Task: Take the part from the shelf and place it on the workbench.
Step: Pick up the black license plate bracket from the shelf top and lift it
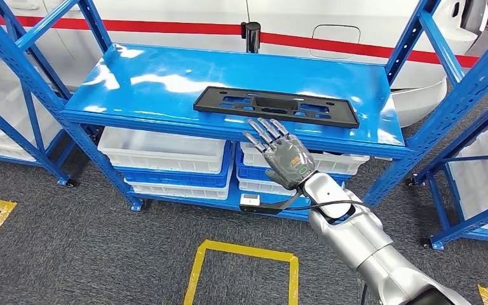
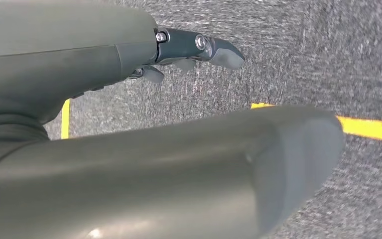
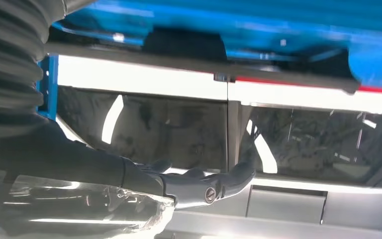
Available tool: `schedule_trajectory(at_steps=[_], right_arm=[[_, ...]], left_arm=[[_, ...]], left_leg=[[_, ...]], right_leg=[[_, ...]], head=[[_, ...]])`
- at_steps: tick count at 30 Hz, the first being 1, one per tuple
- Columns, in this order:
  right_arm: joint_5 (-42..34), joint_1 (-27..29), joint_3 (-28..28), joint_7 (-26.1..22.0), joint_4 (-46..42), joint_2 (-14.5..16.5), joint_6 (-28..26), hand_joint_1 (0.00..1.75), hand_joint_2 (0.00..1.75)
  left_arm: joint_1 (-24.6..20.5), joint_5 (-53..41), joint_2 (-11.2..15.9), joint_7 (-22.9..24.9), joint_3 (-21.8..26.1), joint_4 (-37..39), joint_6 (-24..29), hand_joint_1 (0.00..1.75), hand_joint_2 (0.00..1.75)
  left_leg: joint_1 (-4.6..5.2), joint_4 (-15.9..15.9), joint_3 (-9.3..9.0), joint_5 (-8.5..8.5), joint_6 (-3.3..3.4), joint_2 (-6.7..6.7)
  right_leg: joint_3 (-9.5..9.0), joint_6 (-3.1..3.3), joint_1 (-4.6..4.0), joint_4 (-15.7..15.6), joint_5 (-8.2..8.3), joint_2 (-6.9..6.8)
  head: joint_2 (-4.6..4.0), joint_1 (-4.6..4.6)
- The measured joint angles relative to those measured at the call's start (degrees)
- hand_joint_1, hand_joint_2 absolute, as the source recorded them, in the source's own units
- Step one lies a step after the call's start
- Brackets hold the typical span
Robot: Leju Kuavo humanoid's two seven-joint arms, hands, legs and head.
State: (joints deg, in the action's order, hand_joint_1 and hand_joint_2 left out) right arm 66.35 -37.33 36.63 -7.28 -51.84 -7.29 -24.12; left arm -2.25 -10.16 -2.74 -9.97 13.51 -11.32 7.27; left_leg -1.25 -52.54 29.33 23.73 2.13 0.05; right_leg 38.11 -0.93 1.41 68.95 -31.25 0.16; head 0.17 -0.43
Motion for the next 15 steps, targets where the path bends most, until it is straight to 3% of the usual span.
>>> schedule_trajectory(at_steps=[1, 2, 4, 5, 6, 7, 9, 11, 13, 15], right_arm=[[0.01, 0.27, -0.01, 0.0, 0.0, -0.09, 0.01, 0.0, 1.75], [0.04, 0.47, -0.01, 0.0, 0.0, -0.16, 0.02, 0.0, 1.75], [0.15, 0.49, -0.05, 0.0, -0.01, -0.24, 0.05, 0.0, 1.75], [0.2, 0.45, -0.04, 0.0, -0.02, -0.21, 0.11, 0.0, 1.75], [0.23, 0.44, -0.05, -0.01, -0.04, -0.14, 0.16, 0.0, 1.75], [0.26, 0.47, -0.06, -0.03, -0.06, -0.09, 0.21, 0.0, 1.75], [0.31, 0.45, -0.14, -0.06, -0.08, -0.05, 0.2, 0.0, 1.75], [0.35, 0.22, -0.31, -0.07, -0.07, -0.05, 0.14, 0.0, 1.75], [0.4, -0.02, -0.47, -0.1, -0.07, 0.04, 0.15, 0.0, 1.75], [0.49, -0.02, -0.51, -0.17, -0.05, 0.11, 0.25, 0.0, 1.75]], left_arm=[[0.02, 0.04, -0.02, 0.0, 0.08, 0.01, -0.07, 0.0, 0.0], [0.04, 0.08, -0.05, 0.01, 0.14, 0.01, -0.08, 0.0, 0.0], [0.06, 0.13, -0.08, 0.03, 0.31, 0.02, 0.07, 0.0, 0.0], [0.04, 0.13, 0.05, 0.04, 0.42, 0.02, 0.21, 0.0, 0.0], [0.02, 0.1, 0.16, 0.03, 0.51, 0.02, 0.29, 0.0, 0.0], [0.01, 0.08, 0.25, -0.01, 0.57, 0.03, 0.33, 0.0, 0.0], [0.02, 0.04, 0.25, -0.1, 0.62, 0.04, 0.24, 0.0, 0.0], [-0.01, 0.05, 0.23, -0.17, 0.64, 0.04, 0.08, 0.0, 0.0], [-0.06, 0.04, 0.24, -0.2, 0.66, 0.04, 0.01, 0.0, 0.0], [-0.04, 0.04, 0.24, -0.19, 0.68, 0.05, 0.01, 0.0, 0.0]], left_leg=[[-0.06, -0.03, -0.04, 0.21, -0.13, -0.11], [-0.2, -0.15, -0.12, 0.49, -0.38, -0.23], [-0.6, -1.06, -0.2, 1.3, -1.39, -0.35], [-0.69, -1.87, -0.01, 1.98, -2.05, -0.36], [-0.71, -2.62, 0.21, 2.68, -2.62, -0.36], [-0.65, -3.15, 0.39, 3.22, -3.02, -0.35], [-0.93, -3.59, 0.41, 3.83, -3.45, -0.31], [-1.3, -5.4, 0.95, 4.7, -3.67, -0.17], [-1.36, -11.51, 4.1, 7.07, -3.78, -0.03], [-1.22, -19.85, 9.66, 9.38, -3.61, -0.01]], right_leg=[[1.44, -0.44, 0.18, 1.81, 0.04, 0.0], [1.84, -1.16, 0.45, 1.52, 0.95, -0.03], [-0.95, -2.98, 1.27, -5.63, 4.73, -0.23], [-2.64, -3.43, 1.49, -9.13, 6.06, -0.24], [-3.8, -3.27, 1.61, -11.37, 6.72, -0.2], [-4.18, -2.67, 1.54, -11.97, 6.64, -0.11], [-4.14, -1.04, 1.3, -11.47, 6.01, 0.19], [-4.53, -0.13, 1.19, -11.36, 5.59, 0.4], [-5.19, 0.6, 0.94, -11.39, 5.14, 0.51], [-5.82, 1.22, 0.37, -11.38, 4.49, 0.53]], head=[[0.0, 0.0], [0.0, 0.01], [0.0, 0.06], [0.0, 0.22], [0.0, 0.26], [0.0, 0.27], [0.0, 0.13], [0.0, 0.12], [0.0, 0.02], [0.0, -0.07]])
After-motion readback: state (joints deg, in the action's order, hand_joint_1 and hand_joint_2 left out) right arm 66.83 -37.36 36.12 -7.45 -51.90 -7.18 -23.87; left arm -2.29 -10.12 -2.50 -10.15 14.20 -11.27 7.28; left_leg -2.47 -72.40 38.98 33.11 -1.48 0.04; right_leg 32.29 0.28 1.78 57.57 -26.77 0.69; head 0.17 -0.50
